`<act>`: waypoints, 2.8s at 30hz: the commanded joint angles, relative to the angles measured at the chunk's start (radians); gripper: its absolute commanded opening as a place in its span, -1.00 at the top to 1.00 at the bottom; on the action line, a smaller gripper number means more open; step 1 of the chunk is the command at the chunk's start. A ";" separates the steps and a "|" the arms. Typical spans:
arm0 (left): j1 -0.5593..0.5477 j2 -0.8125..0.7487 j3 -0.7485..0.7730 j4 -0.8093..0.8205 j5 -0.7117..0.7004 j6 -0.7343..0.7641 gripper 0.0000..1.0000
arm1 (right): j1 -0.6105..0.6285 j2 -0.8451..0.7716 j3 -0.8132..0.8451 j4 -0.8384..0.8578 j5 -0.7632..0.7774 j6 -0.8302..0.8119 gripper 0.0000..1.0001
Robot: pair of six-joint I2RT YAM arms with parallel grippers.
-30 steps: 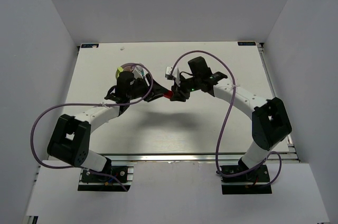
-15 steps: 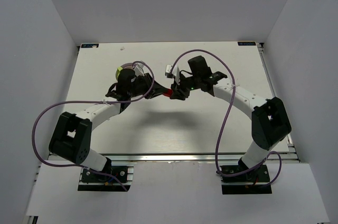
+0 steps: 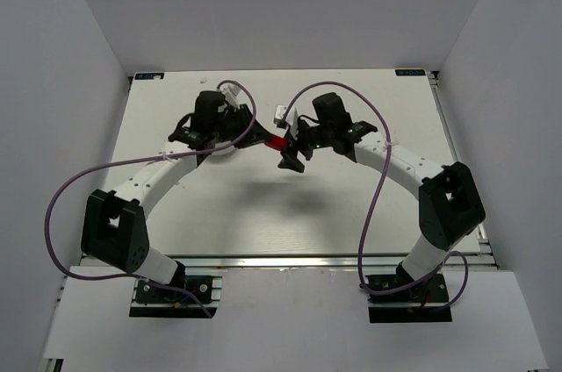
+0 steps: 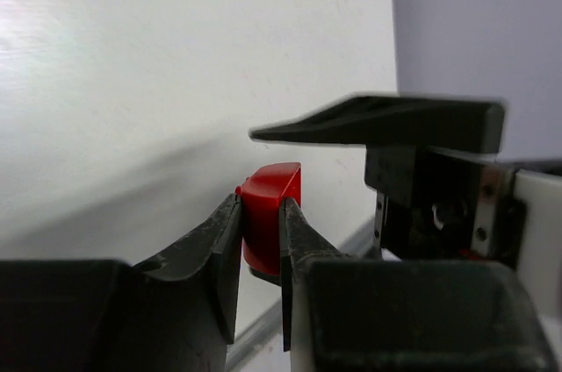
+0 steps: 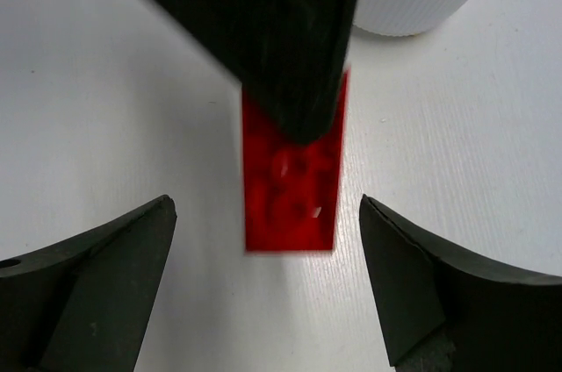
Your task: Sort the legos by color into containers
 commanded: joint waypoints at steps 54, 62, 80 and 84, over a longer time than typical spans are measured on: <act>0.167 0.449 0.787 -0.719 -0.811 0.425 0.13 | -0.108 -0.054 -0.065 -0.073 -0.060 -0.056 0.35; 0.167 0.436 0.804 -0.715 -0.810 0.416 -0.03 | -0.109 -0.060 -0.060 -0.079 -0.057 -0.057 0.33; 0.167 -0.131 0.233 -0.320 -0.634 0.315 -0.96 | -0.197 -0.152 -0.129 0.193 0.351 0.183 -0.79; 0.167 -0.261 0.069 -0.193 -0.537 0.279 -0.96 | -0.244 -0.129 -0.103 0.161 0.359 0.214 -0.79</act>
